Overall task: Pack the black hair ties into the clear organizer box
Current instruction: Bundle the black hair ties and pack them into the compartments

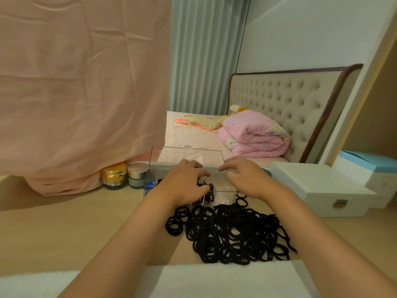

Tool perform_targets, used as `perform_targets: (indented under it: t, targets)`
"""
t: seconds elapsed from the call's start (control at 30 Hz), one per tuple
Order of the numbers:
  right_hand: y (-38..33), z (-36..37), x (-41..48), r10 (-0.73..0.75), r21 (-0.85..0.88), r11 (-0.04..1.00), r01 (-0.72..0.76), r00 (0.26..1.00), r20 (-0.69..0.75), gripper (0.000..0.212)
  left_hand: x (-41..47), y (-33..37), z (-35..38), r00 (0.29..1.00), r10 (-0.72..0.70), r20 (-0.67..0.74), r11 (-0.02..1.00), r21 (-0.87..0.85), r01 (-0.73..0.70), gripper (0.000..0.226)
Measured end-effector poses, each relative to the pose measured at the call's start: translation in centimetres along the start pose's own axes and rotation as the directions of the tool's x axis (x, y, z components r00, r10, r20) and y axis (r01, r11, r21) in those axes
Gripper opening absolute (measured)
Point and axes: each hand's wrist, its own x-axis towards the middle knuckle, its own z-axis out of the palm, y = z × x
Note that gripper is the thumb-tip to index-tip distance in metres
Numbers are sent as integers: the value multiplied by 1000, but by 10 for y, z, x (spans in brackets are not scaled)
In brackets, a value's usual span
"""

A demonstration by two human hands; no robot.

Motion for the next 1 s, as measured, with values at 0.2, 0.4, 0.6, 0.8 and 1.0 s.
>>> perform_targets:
  t: [0.2, 0.4, 0.6, 0.8, 1.0]
  targets:
    - [55, -2, -7, 219, -224, 953, -205, 975, 36, 33, -1, 27, 5, 997, 46, 58, 993, 104, -52, 64]
    - [72, 16, -3, 213, -237, 955, -178, 968, 132, 37, 12, 50, 23, 998, 56, 28, 989, 132, -60, 60]
    - [71, 18, 1, 260, -334, 922, -196, 952, 160, 21, 18, 74, 31, 979, 159, -126, 983, 110, -146, 37]
    - [84, 2, -20, 155, -226, 968, -110, 969, 190, 19, 16, 96, 34, 978, 179, -108, 981, 97, -169, 35]
    - [81, -33, -54, 3, 248, 968, -24, 996, 85, 20, 11, 120, 33, 995, 94, -20, 964, -246, -96, 36]
